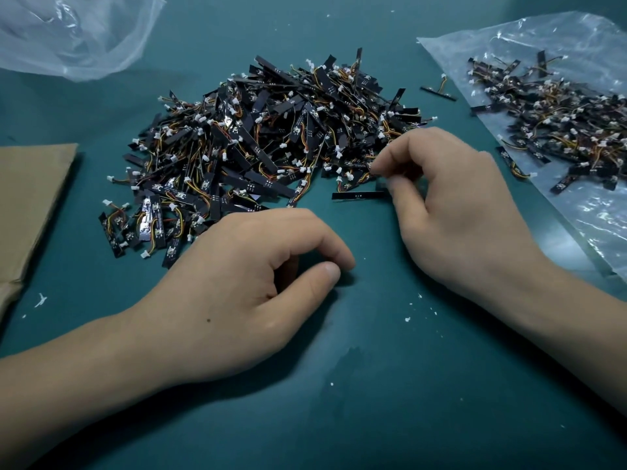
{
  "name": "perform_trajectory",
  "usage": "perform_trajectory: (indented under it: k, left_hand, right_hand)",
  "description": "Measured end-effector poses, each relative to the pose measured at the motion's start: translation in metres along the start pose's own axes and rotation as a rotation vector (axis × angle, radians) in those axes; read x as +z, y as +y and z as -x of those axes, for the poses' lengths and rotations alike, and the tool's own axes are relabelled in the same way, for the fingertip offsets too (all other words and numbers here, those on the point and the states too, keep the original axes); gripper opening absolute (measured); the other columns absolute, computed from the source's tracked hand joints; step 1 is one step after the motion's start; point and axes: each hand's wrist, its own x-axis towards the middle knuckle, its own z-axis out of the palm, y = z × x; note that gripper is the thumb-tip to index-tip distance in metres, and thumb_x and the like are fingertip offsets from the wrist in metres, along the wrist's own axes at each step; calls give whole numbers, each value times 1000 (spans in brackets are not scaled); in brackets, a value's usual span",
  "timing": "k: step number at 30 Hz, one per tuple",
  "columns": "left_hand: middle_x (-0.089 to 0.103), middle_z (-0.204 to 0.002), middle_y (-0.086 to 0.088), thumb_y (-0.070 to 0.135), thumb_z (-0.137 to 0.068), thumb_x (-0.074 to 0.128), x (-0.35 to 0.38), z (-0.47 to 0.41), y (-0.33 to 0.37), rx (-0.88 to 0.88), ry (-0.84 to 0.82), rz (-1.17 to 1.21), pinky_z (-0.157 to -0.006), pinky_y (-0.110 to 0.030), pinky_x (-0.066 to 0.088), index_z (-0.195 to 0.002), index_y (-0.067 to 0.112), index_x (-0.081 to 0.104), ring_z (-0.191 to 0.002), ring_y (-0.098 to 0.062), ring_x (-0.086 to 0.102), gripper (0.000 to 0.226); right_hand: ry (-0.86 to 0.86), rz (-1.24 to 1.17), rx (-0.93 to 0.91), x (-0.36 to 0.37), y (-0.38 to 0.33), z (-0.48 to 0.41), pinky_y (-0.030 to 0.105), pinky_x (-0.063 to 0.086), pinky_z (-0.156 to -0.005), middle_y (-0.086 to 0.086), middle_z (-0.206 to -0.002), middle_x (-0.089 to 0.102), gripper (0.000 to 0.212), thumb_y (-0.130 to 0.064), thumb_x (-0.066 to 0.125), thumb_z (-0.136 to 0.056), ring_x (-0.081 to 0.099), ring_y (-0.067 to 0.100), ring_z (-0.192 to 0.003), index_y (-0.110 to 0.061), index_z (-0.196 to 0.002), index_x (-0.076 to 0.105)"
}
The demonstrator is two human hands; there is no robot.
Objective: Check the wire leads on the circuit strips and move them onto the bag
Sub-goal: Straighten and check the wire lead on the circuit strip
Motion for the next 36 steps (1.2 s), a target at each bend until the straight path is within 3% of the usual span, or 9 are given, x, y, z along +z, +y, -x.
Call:
perform_trajectory:
  k: [4,8,11,17,23,26,28,32,36]
  left_hand:
    - [66,-88,13,29,-93,61,-2,0,-2,8,-14,-16,-67,-30,48,-99,32,71,-72,-12,62,12]
    - [68,-91,12,28,-93,61,-2,0,-2,15,-24,-11,-69,-31,48,-99,31,71,-74,-14,63,12]
    - [68,-91,11,28,-93,61,-2,-1,-2,21,-19,-16,-70,-31,47,-98,31,71,-73,-12,62,12]
    - [70,-82,13,18,-91,62,-1,0,-2,-1,111,112,-58,-25,49,-102,29,67,-64,-17,64,16]
    - [66,-82,1,14,-90,62,0,-5,-9,-124,210,410,-48,-29,48,-115,26,56,-52,-22,56,29]
    - [67,-85,3,24,-86,71,1,-5,-10,-127,137,308,-51,-23,45,-124,33,55,-54,-20,56,43]
    - [68,-84,8,33,-85,72,0,-5,-9,-118,108,192,-54,-21,46,-117,36,61,-58,-18,60,34]
    - [69,-68,11,37,-89,67,-2,-4,-7,-138,149,162,-52,-12,42,-100,32,68,-52,-9,60,12]
    - [55,-50,6,36,-92,65,-2,-3,-4,-114,172,129,-45,-11,31,-86,26,71,-41,-4,42,13]
  right_hand:
    - [44,-64,-26,-2,-3,0,52,47,-95,-6,-97,62,32,-3,59,-92,58,17,-95,-35,-92,61]
    - [-83,43,18,2,-1,1,37,36,-99,-7,-108,53,18,-23,63,-90,49,17,-107,-33,-103,69]
    - [-137,105,-11,2,-3,2,33,28,-92,-8,-113,50,14,-34,59,-86,44,16,-109,-35,-94,70]
    - [-103,134,-112,3,-6,3,34,25,-88,-5,-122,52,6,-27,56,-95,44,22,-112,-27,-94,62]
    - [-58,43,-241,2,-5,3,38,35,-84,-12,-96,52,7,-21,51,-100,45,17,-92,-23,-101,57]
    - [-52,-89,-317,0,-6,7,39,44,-79,-10,-90,56,7,-19,55,-100,51,17,-84,-19,-104,61]
    - [-65,-147,-378,0,-6,10,39,48,-76,-10,-92,59,9,-19,56,-100,54,15,-83,-17,-105,63]
    - [-109,-258,-453,-1,-5,11,28,49,-75,-18,-96,55,11,-16,55,-101,55,4,-82,-15,-108,63]
    - [-176,-308,-456,-6,-9,12,36,51,-70,-15,-88,56,19,-11,57,-100,59,13,-75,-27,-109,53]
